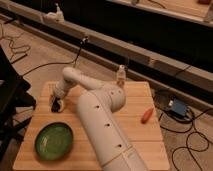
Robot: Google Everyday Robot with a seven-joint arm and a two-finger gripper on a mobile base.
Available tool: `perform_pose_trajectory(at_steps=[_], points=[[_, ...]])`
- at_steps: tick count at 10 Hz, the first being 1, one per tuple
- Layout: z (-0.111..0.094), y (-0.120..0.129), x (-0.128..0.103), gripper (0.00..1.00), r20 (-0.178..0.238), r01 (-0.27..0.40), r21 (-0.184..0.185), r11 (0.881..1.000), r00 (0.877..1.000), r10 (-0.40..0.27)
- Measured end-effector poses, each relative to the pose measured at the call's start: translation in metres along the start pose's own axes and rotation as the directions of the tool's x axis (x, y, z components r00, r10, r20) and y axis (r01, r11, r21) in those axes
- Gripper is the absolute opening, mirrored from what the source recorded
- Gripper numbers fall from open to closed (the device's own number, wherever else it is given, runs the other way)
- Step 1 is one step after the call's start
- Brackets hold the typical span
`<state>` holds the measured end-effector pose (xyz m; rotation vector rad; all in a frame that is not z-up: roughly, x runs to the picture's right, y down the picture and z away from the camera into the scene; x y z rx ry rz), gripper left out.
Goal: Place the eraser in the ceramic cup
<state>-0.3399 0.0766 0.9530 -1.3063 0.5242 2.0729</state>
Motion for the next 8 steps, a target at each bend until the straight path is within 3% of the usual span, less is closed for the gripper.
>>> perform_pose_trajectory(at_steps=[3, 8], points=[[-0.042, 0.037, 0.013, 0.0, 0.09, 0.093, -0.063, 0.994, 0.992, -0.087], [-0.076, 0.038, 0.03, 0.0, 0.164, 0.112, -0.087, 0.99, 0.982, -0.097]])
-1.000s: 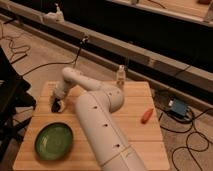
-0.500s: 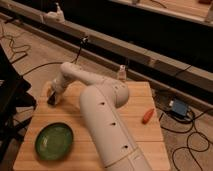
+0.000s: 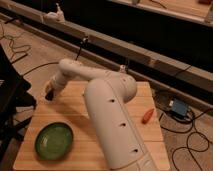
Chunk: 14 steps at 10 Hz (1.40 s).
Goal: Place the eraser in the ceramic cup
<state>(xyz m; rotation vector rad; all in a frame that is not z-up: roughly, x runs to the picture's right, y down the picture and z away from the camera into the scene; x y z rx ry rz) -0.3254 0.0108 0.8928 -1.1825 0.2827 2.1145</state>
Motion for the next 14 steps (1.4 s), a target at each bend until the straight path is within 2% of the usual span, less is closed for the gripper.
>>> perform_pose_trajectory(at_steps=[3, 5, 7, 10, 12, 14], points=[[-0.037, 0.004, 0.001, 0.0, 0.05, -0.002, -0.05, 0.999, 0.999, 0.004], [-0.057, -0.002, 0.004, 0.0, 0.074, -0.008, -0.066, 0.998, 0.997, 0.013], [-0.079, -0.018, 0.015, 0.0, 0.083, -0.021, -0.06, 0.998, 0.996, 0.026], [-0.107, -0.049, 0.028, 0.0, 0.1, -0.059, -0.026, 0.998, 0.993, 0.061], [-0.129, -0.071, 0.036, 0.0, 0.126, -0.095, 0.0, 0.995, 0.987, 0.095], [-0.147, -0.083, 0.041, 0.0, 0.146, -0.12, -0.007, 0.993, 0.982, 0.12]])
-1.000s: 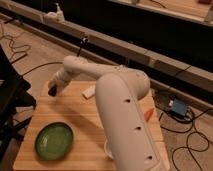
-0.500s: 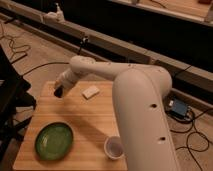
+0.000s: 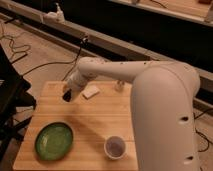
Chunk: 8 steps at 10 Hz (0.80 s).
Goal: Place the eraser in the ceramic cup
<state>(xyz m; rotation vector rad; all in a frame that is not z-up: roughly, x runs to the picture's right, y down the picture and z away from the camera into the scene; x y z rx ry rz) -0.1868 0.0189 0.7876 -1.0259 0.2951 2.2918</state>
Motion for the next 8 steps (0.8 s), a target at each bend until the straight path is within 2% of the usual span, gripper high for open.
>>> perform_pose_trajectory(at_steps=[1, 3, 8], points=[[-0.009, -0.004, 0.002, 0.0, 0.0, -0.014, -0.017, 1.0, 1.0, 0.014], [0.0, -0.001, 0.02, 0.0, -0.049, -0.013, -0.046, 0.999, 0.999, 0.01], [0.0, -0.001, 0.021, 0.0, -0.05, -0.011, -0.046, 0.999, 0.999, 0.009]])
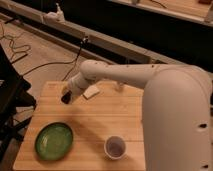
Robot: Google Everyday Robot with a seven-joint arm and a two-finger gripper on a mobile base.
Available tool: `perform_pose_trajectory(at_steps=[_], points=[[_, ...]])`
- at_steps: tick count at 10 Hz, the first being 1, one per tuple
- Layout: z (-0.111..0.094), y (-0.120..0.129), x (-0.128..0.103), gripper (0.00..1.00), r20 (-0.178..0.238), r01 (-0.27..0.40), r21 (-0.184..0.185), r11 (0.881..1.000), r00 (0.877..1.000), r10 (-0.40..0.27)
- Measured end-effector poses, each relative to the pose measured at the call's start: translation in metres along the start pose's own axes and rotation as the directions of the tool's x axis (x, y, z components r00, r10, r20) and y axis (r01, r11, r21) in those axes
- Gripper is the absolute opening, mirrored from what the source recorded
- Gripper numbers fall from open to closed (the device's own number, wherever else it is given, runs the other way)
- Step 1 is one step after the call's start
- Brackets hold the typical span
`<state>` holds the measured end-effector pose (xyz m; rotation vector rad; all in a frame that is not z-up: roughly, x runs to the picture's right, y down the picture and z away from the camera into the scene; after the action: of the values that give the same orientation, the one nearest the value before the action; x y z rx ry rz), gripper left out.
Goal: Place the eraser in the ceramic cup
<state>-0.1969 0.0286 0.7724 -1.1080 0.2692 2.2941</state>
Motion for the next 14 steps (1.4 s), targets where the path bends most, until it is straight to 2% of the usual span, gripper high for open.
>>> perform_pose_trajectory(at_steps=[3, 4, 7, 9, 11, 14], points=[[0.0, 0.0, 0.0, 0.0, 0.0, 0.001, 0.002, 1.0, 1.0, -0.001], [-0.001, -0.003, -0.001, 0.0, 0.012, 0.013, 0.021, 1.0, 1.0, -0.013], [-0.021, -0.02, -0.01, 0.0, 0.067, -0.005, 0.077, 0.997, 0.998, 0.0], [-0.038, -0.031, -0.01, 0.0, 0.086, -0.021, 0.085, 0.996, 0.996, 0.014], [-0.065, -0.043, -0.007, 0.0, 0.097, -0.04, 0.049, 0.998, 0.995, 0.035], [-0.083, -0.061, -0.007, 0.0, 0.083, -0.062, -0.007, 0.998, 0.995, 0.063]])
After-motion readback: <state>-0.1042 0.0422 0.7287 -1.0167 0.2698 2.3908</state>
